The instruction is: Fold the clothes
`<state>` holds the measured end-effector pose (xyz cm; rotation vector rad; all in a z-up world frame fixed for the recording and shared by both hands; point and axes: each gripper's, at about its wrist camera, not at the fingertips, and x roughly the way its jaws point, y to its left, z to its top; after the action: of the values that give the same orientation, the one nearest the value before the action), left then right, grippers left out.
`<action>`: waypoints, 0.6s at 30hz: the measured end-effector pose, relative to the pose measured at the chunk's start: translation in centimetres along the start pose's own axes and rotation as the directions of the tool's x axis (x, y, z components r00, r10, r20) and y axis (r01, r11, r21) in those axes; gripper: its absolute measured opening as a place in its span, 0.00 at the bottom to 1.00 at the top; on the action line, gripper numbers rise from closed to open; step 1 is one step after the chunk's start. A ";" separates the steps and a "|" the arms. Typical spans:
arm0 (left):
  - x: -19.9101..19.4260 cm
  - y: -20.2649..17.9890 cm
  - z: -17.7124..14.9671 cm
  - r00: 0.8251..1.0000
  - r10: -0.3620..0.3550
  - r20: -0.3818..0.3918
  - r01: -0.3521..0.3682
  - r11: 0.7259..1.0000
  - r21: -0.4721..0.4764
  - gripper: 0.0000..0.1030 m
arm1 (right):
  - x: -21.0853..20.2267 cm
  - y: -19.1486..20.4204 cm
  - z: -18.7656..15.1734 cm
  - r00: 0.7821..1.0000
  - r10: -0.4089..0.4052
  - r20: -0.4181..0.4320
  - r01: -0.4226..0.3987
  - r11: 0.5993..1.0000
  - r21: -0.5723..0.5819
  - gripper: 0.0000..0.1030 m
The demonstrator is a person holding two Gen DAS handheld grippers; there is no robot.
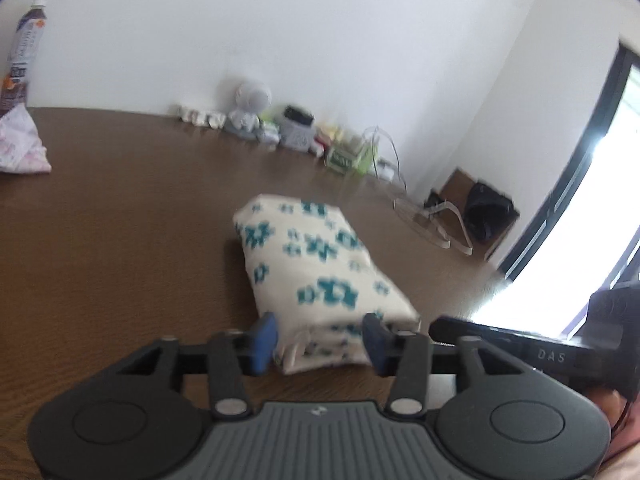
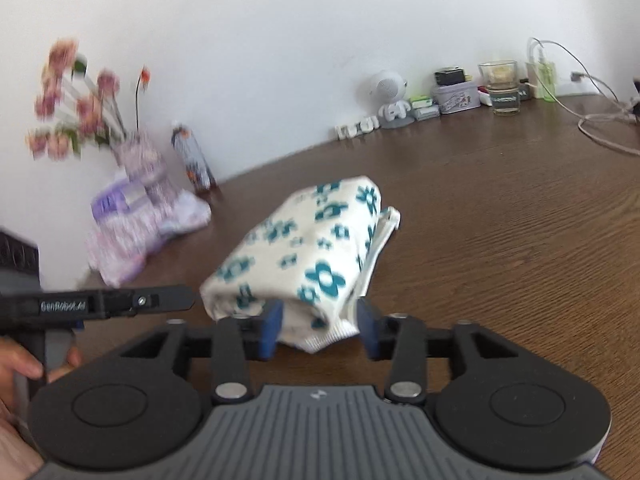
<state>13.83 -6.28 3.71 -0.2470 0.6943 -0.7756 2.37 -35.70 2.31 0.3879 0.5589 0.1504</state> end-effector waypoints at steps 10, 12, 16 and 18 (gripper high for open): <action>4.6 1.8 2.4 0.994 0.078 -0.075 -0.090 0.980 -0.175 0.29 | 4.8 -1.5 2.5 0.994 -0.033 -0.101 0.054 0.975 0.216 0.33; 5.0 2.2 1.9 0.995 0.057 -0.082 -0.071 0.980 -0.184 0.25 | 5.1 -1.7 2.1 0.994 -0.025 -0.106 0.049 0.972 0.231 0.23; 4.9 2.2 1.5 0.997 0.049 -0.060 -0.059 0.983 -0.176 0.17 | 5.2 -2.0 1.7 0.996 -0.006 -0.094 0.029 0.967 0.252 0.16; 4.8 2.2 1.4 0.997 0.051 -0.057 -0.061 0.980 -0.191 0.18 | 5.1 -2.0 1.8 0.996 -0.006 -0.093 0.029 0.968 0.250 0.18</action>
<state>18.39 -8.21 1.44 -0.3830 0.8232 -0.6635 7.66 -36.83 0.42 0.6252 0.6742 0.0801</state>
